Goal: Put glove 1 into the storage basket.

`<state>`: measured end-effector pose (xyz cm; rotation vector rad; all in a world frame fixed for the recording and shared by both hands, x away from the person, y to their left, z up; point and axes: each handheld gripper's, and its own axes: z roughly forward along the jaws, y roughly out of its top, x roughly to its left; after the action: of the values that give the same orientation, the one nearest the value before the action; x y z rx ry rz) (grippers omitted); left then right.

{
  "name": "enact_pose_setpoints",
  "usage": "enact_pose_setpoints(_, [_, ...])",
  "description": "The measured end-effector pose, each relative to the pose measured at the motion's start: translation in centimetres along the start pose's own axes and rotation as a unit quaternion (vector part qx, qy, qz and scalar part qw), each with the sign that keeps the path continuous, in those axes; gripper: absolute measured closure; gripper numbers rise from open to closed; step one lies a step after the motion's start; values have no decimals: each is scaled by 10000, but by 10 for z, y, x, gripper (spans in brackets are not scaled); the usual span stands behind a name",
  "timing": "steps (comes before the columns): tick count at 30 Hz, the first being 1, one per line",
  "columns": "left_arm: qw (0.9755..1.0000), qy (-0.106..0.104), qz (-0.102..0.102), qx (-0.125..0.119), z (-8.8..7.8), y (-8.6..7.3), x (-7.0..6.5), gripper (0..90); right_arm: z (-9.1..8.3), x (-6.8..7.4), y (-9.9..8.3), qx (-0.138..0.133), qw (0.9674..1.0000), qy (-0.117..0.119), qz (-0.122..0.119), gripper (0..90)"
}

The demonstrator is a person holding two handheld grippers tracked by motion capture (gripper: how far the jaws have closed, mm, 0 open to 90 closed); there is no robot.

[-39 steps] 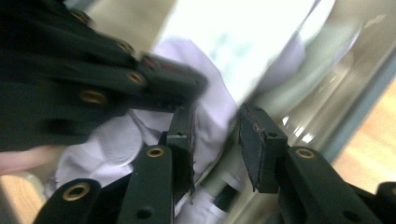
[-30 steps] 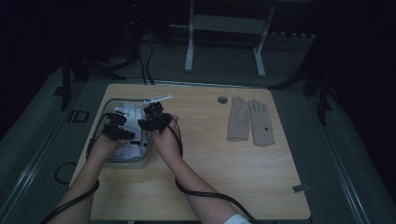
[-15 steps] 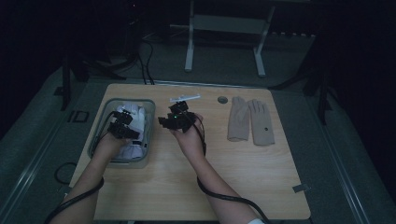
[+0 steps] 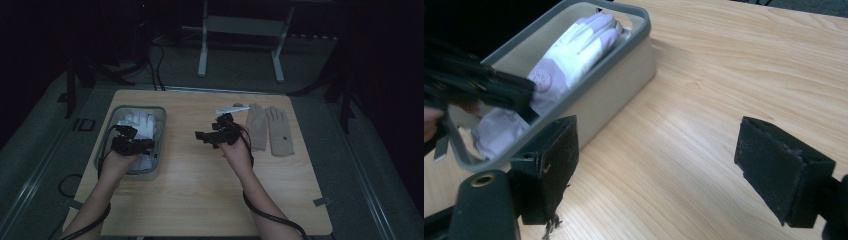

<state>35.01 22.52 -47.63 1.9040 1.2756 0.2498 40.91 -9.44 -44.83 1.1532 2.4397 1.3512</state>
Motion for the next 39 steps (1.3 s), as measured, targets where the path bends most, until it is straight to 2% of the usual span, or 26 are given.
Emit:
enact_pose_setpoints(1, [10000, 0, 0, 0, 0, 0, 0, 772, -3, -3, -3, 7, 10000, -53, -60, 178])
enact_pose_setpoints(2, [9998, -74, 87, -155, -5, -1, -8, 765, -6, -7, -6, 10, 9998, -94, -148, 178])
enact_pose_setpoints(5, [9990, -221, 218, -334, -9, -3, -23, 752, -15, -17, -13, 50, 9996, -182, -200, 178])
enact_pose_setpoints(6, [9985, -290, 283, -369, -10, -3, -29, 750, -18, -21, -15, 50, 9995, -227, -228, 177])
enact_pose_setpoints(9, [9982, -336, 321, -367, -10, -4, -34, 731, -22, -25, -17, 53, 9992, -306, -256, 177])
enact_pose_setpoints(10, [9974, -439, 376, -420, -9, -5, -42, 729, -33, -37, -23, 42, 9985, -416, -349, 167])
enact_pose_setpoints(12, [9957, -656, 464, -453, -3, -8, -54, 722, -39, -44, -26, 21, 9981, -484, -368, 167])
enact_pose_setpoints(13, [9957, -656, 464, -453, -3, -8, -54, 721, -43, -48, -28, -21, 9981, -504, -343, 167])
enact_pose_setpoints(15, [9945, -748, 577, -443, 6, -13, -67, 719, -49, -53, -30, -50, 9979, -538, -347, 167])
enact_pose_setpoints(17, [9935, -797, 643, -499, 13, -18, -75, 670, -54, -58, -33, -64, 9974, -588, -414, 167])
enact_pose_setpoints(18, [9937, -782, 660, -457, 17, -21, -78, 636, -56, -60, -35, -38, 9971, -606, -450, 167])
enact_pose_setpoints(20, [9928, -883, 671, -460, 26, -27, -84, 535, -60, -65, -37, -3, 9968, -651, -467, 167])
enact_pose_setpoints(21, [9928, -883, 671, -460, 26, -27, -84, 485, -63, -68, -39, 7, 9966, -663, -480, 167])
enact_pose_setpoints(22, [9929, -818, 776, -371, 34, -33, -90, 438, -65, -70, -40, 7, 9964, -682, -497, 166])
enact_pose_setpoints(23, [9921, -857, 849, -333, 37, -37, -92, 369, -68, -72, -42, -11, 9962, -707, -503, 167])
enact_pose_setpoints(24, [9921, -857, 849, -333, 37, -37, -92, 296, -68, -72, -42, -11, 9962, -707, -503, 167])
enact_pose_setpoints(25, [9918, -858, 920, -234, 45, -42, -97, 244, -73, -76, -44, -64, 9960, -723, -517, 167])
enact_pose_setpoints(27, [9918, -821, 953, -232, 47, -45, -98, 153, -76, -80, -47, -60, 9957, -742, -555, 168])
enact_pose_setpoints(29, [9921, -811, 925, -246, 52, -51, -99, 145, -79, -83, -51, -47, 9960, -690, -565, 168])
enact_pose_setpoints(30, [9922, -765, 935, -296, 54, -54, -100, 139, -79, -85, -53, -20, 9959, -684, -597, 168])
enact_pose_setpoints(31, [9920, -599, 1026, -435, 57, -61, -103, 117, -81, -87, -55, -33, 9956, -710, -606, 167])
enact_pose_setpoints(33, [9920, -584, 1027, -455, 58, -64, -104, 114, -82, -91, -59, -23, 9963, -646, -561, 167])
enact_pose_setpoints(38, [9899, -425, 1205, -621, 61, -79, -111, 114, -86, -98, -66, -24, 9967, -623, -511, 165])
enact_pose_setpoints(39, [9895, -397, 1223, -661, 63, -83, -111, 114, -89, -102, -68, -47, 9978, -533, -388, 165])
